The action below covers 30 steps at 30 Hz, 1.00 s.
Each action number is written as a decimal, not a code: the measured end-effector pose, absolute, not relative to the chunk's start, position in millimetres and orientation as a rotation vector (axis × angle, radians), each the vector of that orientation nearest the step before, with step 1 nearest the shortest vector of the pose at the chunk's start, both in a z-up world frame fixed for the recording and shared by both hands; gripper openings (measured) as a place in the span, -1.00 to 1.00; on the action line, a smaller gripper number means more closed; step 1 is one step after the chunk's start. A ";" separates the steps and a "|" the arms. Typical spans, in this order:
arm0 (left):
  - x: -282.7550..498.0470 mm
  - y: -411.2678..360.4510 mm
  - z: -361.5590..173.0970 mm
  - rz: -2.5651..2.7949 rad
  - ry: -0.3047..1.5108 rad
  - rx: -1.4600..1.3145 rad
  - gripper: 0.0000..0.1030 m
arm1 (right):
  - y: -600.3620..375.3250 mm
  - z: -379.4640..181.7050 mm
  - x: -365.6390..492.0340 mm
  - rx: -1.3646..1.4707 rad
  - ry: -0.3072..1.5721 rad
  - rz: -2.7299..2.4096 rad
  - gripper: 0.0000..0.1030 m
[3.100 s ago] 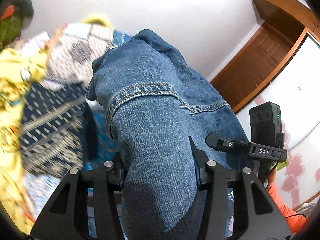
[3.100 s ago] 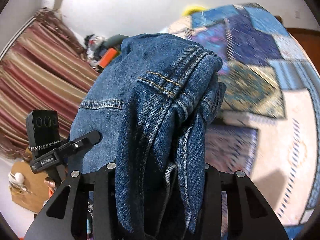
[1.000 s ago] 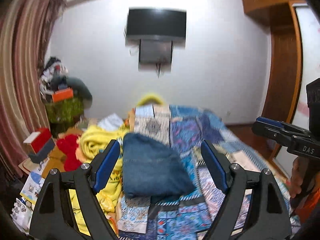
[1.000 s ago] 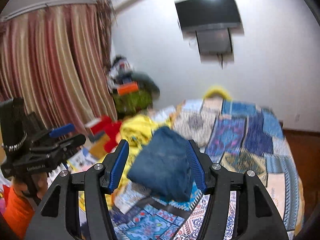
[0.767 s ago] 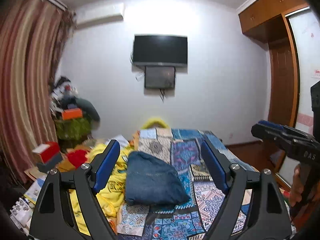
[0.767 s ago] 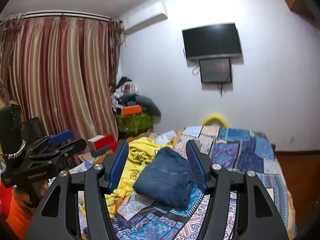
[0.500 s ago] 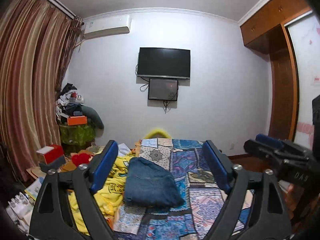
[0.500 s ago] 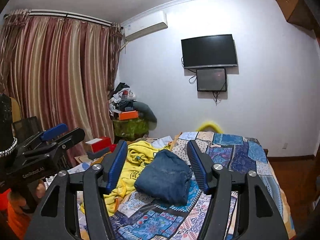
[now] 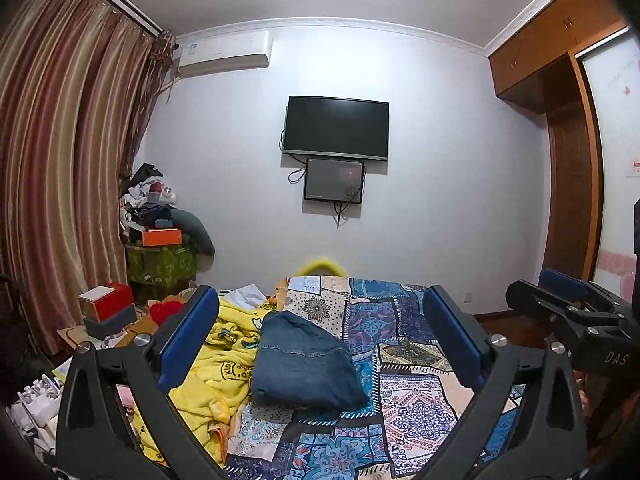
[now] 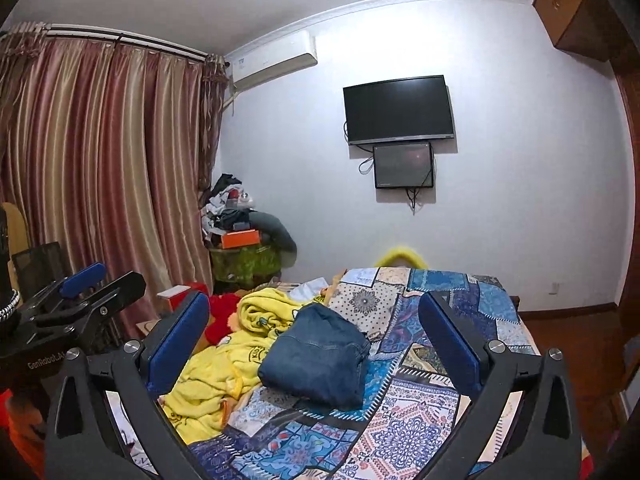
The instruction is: Fold large clothes
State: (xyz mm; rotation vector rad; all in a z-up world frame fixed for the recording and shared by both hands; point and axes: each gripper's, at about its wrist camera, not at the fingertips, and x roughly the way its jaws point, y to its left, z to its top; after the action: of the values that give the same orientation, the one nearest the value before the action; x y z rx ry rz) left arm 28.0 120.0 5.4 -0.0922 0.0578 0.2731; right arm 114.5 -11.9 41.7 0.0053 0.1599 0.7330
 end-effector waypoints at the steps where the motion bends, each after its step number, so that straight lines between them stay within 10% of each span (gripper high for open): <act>1: 28.1 119.9 5.3 0.272 0.058 -0.092 0.99 | -11.9 41.6 114.6 0.003 0.160 0.730 1.00; 30: 35.3 115.6 -2.8 0.284 0.081 -0.079 0.99 | -14.2 37.9 109.5 -0.004 0.189 0.725 1.00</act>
State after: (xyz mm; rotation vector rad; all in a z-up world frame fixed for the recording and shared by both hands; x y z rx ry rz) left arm 35.3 115.6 -2.8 -0.0792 0.0805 0.2841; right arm 109.5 -14.2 37.9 -0.0045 0.1887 0.7252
